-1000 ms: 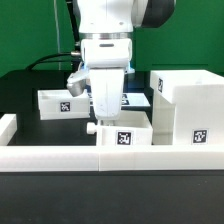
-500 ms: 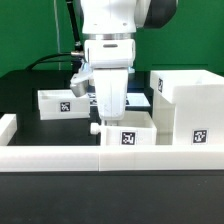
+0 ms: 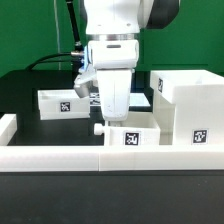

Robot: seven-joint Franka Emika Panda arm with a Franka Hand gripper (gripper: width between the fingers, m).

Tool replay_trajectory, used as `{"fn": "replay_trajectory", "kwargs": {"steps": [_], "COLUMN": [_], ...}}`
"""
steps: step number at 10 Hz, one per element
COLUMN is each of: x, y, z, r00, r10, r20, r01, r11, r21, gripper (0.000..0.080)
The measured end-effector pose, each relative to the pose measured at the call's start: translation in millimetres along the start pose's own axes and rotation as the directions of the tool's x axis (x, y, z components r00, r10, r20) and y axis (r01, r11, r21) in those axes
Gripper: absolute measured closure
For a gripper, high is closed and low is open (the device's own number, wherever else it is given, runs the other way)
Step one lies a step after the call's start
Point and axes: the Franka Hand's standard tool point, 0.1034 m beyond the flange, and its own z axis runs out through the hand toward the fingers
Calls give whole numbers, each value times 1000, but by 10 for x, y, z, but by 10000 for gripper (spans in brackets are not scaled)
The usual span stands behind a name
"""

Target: Assemble drawer

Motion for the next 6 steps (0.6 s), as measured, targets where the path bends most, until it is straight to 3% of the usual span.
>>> {"fn": "replay_trajectory", "kwargs": {"steps": [6], "x": [101], "y": [16], "z": [-13], "r00": [1000], "r10": [-20], "r20": [-3], "r01": [20], "r11": [1000], "r21": [13], "gripper": [757]}}
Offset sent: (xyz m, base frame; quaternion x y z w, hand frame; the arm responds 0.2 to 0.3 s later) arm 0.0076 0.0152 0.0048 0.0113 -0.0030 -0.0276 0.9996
